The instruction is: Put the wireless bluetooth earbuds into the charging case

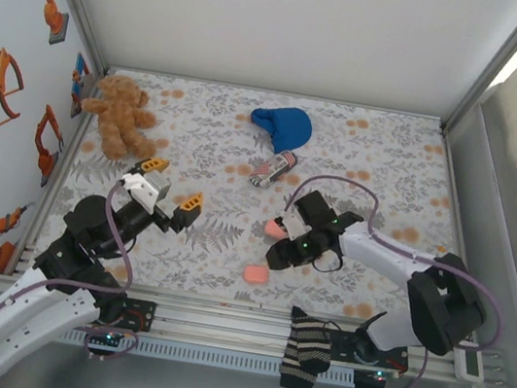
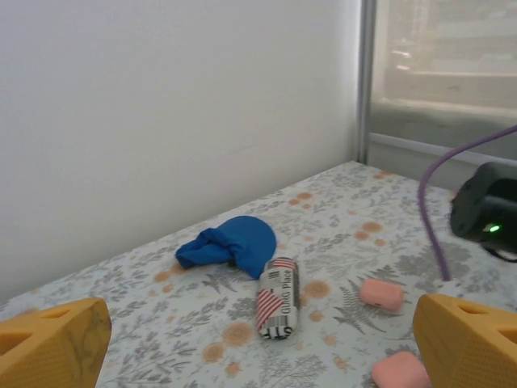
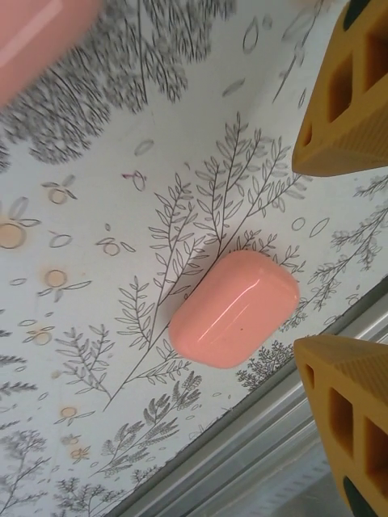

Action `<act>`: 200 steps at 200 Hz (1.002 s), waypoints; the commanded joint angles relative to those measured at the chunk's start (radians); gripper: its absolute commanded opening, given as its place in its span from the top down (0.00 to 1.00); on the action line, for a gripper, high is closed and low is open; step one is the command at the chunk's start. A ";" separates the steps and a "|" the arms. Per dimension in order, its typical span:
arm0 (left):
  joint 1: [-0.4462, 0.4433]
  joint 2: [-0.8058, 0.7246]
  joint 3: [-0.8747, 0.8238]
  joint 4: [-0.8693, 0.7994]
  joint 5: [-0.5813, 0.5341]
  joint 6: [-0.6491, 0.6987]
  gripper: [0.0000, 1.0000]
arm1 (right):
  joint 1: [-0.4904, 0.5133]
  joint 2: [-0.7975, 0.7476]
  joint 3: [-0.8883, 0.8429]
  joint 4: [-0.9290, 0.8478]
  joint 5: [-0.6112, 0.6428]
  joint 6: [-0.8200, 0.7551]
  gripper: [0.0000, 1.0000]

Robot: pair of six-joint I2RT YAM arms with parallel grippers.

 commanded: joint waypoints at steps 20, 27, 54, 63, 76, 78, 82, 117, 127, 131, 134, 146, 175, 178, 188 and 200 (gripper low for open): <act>0.021 0.066 0.001 0.048 -0.310 -0.019 0.01 | -0.057 -0.168 0.126 -0.146 0.200 -0.106 0.41; 0.033 0.081 0.002 0.052 -0.333 -0.027 0.03 | -0.072 -0.196 0.136 -0.146 0.227 -0.125 0.39; 0.120 0.143 0.003 0.051 -0.329 -0.082 0.04 | -0.135 -0.299 0.135 -0.076 0.394 -0.171 0.27; 0.158 0.166 0.003 0.050 -0.330 -0.106 0.04 | -0.155 -0.334 0.117 -0.025 0.440 -0.179 0.22; 0.207 0.201 -0.001 0.050 -0.338 -0.134 0.04 | -0.185 -0.383 0.078 0.067 0.509 -0.179 0.15; 0.213 0.207 -0.001 0.051 -0.340 -0.136 0.04 | -0.189 -0.389 0.072 0.076 0.521 -0.178 0.14; 0.228 0.217 -0.005 0.053 -0.341 -0.143 0.04 | -0.196 -0.403 0.058 0.111 0.544 -0.176 0.12; 0.338 0.321 -0.009 0.050 -0.356 -0.200 0.04 | -0.278 -0.470 -0.058 0.326 0.691 -0.172 0.01; 0.361 0.349 -0.011 0.055 -0.365 -0.205 0.04 | -0.305 -0.478 -0.085 0.370 0.706 -0.172 0.01; 0.367 0.358 -0.010 0.056 -0.371 -0.210 0.04 | -0.319 -0.481 -0.097 0.387 0.709 -0.172 0.00; 0.374 0.365 -0.010 0.056 -0.376 -0.213 0.04 | -0.328 -0.483 -0.106 0.401 0.713 -0.173 0.00; 0.395 0.392 -0.013 0.061 -0.396 -0.223 0.04 | -0.369 -0.488 -0.142 0.447 0.728 -0.171 0.00; 0.438 0.451 -0.035 0.111 -0.453 -0.237 0.04 | -0.483 -0.487 -0.242 0.572 0.739 -0.152 0.00; 0.443 0.456 -0.036 0.115 -0.454 -0.237 0.04 | -0.496 -0.486 -0.253 0.588 0.740 -0.146 0.00; 0.456 0.480 -0.043 0.132 -0.466 -0.237 0.04 | -0.535 -0.478 -0.297 0.648 0.736 -0.127 0.00; 0.470 0.509 -0.049 0.152 -0.472 -0.234 0.04 | -0.573 -0.462 -0.343 0.719 0.735 -0.121 0.00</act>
